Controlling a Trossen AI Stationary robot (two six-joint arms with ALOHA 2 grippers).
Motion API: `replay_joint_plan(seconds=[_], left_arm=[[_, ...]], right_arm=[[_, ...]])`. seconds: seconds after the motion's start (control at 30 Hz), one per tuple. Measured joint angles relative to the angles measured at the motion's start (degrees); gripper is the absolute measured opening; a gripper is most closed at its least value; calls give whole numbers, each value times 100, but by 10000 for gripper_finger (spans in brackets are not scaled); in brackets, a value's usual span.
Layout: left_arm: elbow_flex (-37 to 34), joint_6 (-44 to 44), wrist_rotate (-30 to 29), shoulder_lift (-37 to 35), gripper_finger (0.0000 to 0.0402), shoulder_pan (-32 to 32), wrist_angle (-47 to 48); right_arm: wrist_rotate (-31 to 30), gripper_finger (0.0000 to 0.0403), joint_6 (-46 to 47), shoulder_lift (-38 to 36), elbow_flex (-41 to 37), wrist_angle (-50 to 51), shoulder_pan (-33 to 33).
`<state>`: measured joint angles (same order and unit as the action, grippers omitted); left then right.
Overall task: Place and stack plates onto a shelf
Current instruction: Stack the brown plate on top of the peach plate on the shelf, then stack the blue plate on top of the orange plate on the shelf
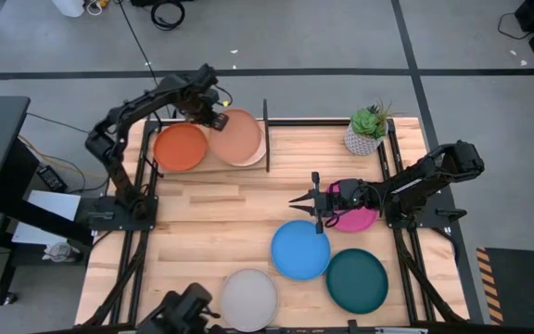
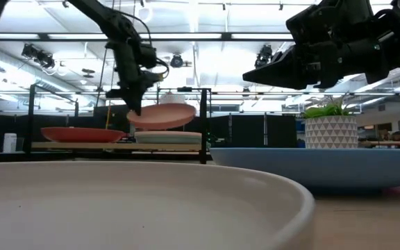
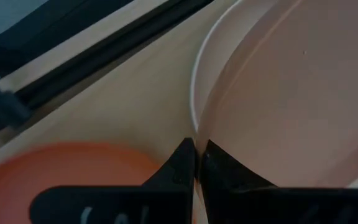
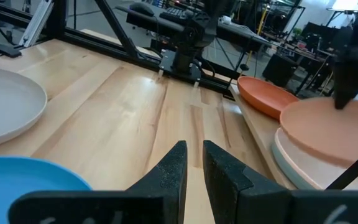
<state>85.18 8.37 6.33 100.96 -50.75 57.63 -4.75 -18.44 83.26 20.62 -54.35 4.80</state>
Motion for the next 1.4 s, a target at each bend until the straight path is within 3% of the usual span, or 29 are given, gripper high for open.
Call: replay_joint_plan(seconds=[0.3, 0.6, 0.73, 1.0, 1.4], left_arm=[[77, -300, 161, 524, 30, 38, -127], [171, -809, 133, 473, 128, 254, -340], [387, -1085, 85, 473, 153, 337, -301], [452, -2086, -194, 563, 153, 1045, -300], [449, -2098, -356, 440, 153, 2175, 264]], right_arm=[[-7, 58, -163, 0, 0, 0, 0], [-9, 58, -212, 0, 0, 0, 0], [-9, 58, -212, 0, 0, 0, 0], [-8, 58, -210, 0, 0, 2, 0], [-9, 58, -58, 0, 0, 156, 0]])
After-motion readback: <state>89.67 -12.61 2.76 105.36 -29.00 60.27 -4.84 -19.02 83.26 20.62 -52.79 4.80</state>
